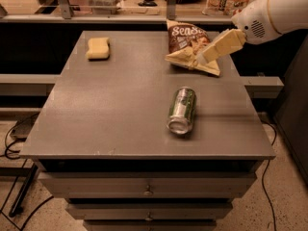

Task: Move brown chip bag near sponge

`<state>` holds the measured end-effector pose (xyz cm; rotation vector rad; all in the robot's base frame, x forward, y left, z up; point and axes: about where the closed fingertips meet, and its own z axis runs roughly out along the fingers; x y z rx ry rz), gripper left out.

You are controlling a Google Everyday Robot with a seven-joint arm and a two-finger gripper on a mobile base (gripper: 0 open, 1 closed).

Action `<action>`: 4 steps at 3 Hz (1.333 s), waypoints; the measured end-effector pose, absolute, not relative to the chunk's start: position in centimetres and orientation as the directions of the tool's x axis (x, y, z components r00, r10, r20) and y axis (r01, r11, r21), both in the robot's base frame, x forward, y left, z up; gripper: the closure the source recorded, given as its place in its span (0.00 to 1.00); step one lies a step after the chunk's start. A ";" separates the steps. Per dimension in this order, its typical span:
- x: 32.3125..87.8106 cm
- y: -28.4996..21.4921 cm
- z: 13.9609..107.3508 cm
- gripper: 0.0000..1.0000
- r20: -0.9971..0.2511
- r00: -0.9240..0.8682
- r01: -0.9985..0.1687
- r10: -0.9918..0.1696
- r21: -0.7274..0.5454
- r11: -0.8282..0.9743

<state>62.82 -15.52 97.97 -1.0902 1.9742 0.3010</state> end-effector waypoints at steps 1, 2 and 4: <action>66.5 -14.6 96.1 0.00 -0.783 -0.311 -0.752 -0.539 -0.143 0.643; 69.5 -14.4 93.4 0.00 -0.776 -0.378 -0.720 -0.506 -0.097 0.687; 73.0 -13.7 89.2 0.00 -0.756 -0.465 -0.685 -0.460 -0.021 0.728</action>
Offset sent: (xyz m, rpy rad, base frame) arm 0.1032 0.0057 -0.0786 0.0701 0.1223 -0.2018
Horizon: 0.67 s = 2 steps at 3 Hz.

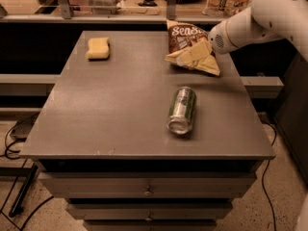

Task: Move brown chip bag near sponge

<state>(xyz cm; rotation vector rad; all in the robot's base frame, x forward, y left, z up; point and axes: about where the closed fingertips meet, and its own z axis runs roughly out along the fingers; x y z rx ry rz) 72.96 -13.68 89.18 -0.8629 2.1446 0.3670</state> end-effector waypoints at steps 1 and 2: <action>73.8 -13.3 87.7 0.13 -0.762 -0.474 -0.692 -0.442 0.012 0.722; 74.1 -12.9 86.6 0.34 -0.770 -0.467 -0.717 -0.435 0.042 0.695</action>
Offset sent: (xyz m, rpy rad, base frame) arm 0.0136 0.0067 -0.0329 0.0962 0.0340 0.0849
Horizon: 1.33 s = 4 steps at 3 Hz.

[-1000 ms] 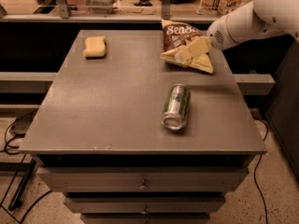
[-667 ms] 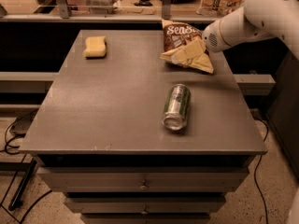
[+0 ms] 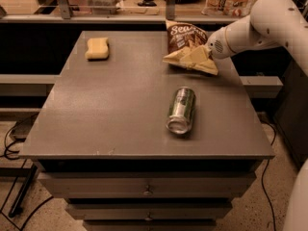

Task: Move brown chip bag near sponge

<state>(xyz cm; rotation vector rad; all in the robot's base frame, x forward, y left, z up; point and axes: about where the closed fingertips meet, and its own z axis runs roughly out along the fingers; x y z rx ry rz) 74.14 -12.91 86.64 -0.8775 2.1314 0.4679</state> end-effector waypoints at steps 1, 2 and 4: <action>74.1 -12.9 86.4 0.56 -0.773 -0.451 -0.736 -0.447 0.039 0.676; 74.0 -13.0 86.4 0.80 -0.774 -0.441 -0.746 -0.455 0.033 0.665; 74.0 -13.0 86.6 1.00 -0.774 -0.440 -0.746 -0.456 0.033 0.665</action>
Offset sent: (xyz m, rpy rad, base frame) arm -0.0130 0.0051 0.0491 -0.0593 -0.1353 0.1212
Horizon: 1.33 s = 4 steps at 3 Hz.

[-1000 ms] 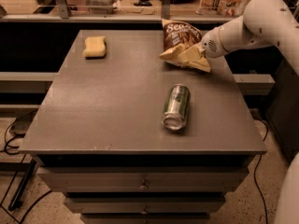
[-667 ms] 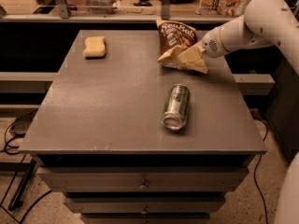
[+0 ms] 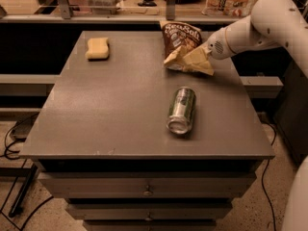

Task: Move brown chip bag near sponge

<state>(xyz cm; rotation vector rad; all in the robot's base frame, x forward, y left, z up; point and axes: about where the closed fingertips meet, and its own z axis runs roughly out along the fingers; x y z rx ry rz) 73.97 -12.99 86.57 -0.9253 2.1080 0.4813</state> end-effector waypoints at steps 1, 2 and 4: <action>74.0 -13.0 86.6 1.00 -0.774 -0.440 -0.746 -0.456 0.033 0.665; 74.0 -13.0 86.6 1.00 -0.774 -0.440 -0.747 -0.456 0.033 0.665; 74.0 -12.9 86.6 1.00 -0.774 -0.440 -0.747 -0.456 0.033 0.664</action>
Offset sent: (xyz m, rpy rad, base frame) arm 0.0073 0.0403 0.0170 -0.0415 -0.0763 0.0954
